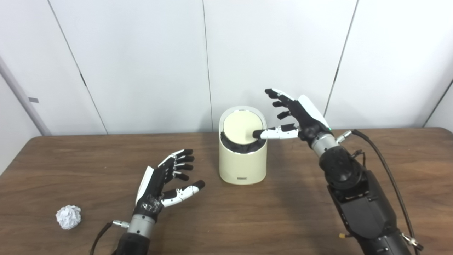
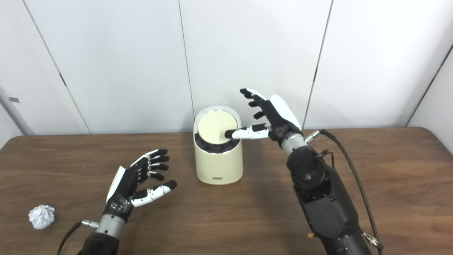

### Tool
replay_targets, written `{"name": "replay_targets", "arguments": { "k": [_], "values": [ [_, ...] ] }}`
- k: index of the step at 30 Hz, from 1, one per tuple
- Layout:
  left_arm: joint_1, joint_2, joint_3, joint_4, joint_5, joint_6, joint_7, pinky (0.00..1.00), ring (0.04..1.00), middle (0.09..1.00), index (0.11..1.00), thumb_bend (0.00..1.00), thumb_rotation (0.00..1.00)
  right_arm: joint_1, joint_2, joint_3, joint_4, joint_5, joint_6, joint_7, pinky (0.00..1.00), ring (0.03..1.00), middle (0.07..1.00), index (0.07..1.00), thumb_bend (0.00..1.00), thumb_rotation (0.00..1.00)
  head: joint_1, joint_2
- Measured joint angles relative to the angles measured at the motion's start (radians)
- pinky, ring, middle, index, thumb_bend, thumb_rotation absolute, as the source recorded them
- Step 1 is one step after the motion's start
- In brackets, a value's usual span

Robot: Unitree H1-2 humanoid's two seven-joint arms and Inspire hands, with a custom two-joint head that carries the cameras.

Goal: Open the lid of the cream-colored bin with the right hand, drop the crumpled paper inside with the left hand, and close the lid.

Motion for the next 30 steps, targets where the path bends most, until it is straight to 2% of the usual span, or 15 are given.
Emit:
{"name": "replay_targets", "arguments": {
  "k": [8, 17, 30],
  "values": [
    [0.000, -0.003, -0.001, 0.000, 0.001, 0.000, 0.000, 0.59, 0.710, 0.776, 0.813, 0.76, 0.19, -0.034, 0.008, 0.025, 0.023, -0.025, 0.000, -0.008, 0.63, 0.812, 0.895, 0.887, 0.81, 0.43, 0.000, 0.000],
    [0.001, -0.005, -0.003, 0.000, 0.000, 0.000, 0.001, 0.60, 0.722, 0.780, 0.818, 0.76, 0.19, -0.049, 0.036, 0.037, 0.068, -0.023, -0.001, -0.009, 0.64, 0.820, 0.896, 0.882, 0.81, 0.40, 0.009, 0.003],
    [0.008, -0.007, -0.003, -0.009, 0.000, 0.002, 0.001, 0.59, 0.712, 0.776, 0.811, 0.76, 0.19, -0.052, 0.037, 0.053, 0.096, -0.025, -0.004, -0.010, 0.64, 0.815, 0.890, 0.878, 0.82, 0.37, 0.015, 0.012]
  ]
}}
